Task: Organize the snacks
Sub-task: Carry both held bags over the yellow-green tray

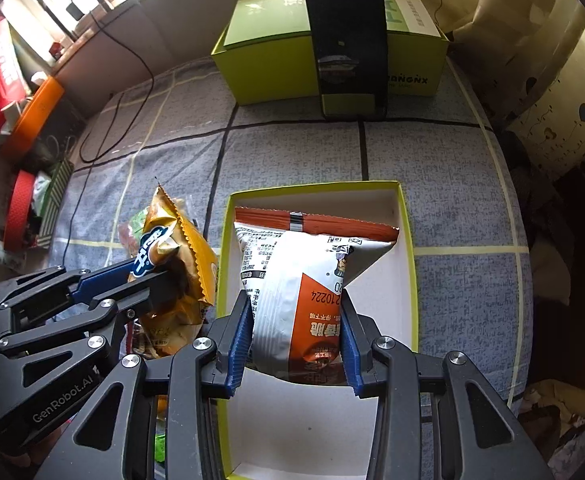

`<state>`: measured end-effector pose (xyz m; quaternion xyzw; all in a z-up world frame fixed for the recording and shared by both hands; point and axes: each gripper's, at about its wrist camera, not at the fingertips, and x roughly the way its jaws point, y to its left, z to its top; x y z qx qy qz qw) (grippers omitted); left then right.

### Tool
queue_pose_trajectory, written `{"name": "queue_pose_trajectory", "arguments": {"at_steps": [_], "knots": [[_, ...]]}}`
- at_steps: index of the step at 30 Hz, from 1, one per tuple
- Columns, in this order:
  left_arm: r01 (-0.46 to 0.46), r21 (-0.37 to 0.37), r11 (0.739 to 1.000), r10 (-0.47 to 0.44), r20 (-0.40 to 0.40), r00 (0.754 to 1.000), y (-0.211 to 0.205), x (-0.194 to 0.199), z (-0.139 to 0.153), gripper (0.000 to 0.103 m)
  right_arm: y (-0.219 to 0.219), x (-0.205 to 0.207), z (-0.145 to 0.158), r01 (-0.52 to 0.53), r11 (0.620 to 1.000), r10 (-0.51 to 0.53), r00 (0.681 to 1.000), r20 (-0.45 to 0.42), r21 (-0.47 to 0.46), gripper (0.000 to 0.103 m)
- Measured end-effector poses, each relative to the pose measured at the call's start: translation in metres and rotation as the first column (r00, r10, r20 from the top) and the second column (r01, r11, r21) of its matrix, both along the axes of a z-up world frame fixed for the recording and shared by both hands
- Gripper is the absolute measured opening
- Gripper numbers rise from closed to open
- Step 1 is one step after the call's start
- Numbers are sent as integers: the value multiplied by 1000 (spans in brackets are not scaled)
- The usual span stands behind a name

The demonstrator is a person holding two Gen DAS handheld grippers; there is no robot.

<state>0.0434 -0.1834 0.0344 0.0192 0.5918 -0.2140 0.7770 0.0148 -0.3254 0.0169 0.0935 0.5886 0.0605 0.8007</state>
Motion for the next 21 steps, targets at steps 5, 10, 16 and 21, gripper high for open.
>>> {"name": "queue_pose_trajectory", "arguments": {"at_steps": [5,10,16,21], "knots": [[29,-15,999,-29,-26,999,-15,10,-10,24,-10,8,-14,9,1000,-9,1000,-28,3,37],[55,-33,998,-56,-31,998,-24,20,-15,24,-20,15,-27,22,1000,-21,998,-62,12,38],[62,-58,996,-64,-31,997,-31,30,-18,24,-27,23,-32,28,1000,-29,997,-70,-4,38],[55,-58,997,-57,-33,998,-34,33,-21,26,-30,29,-36,30,999,-31,996,-79,-13,39]]}}
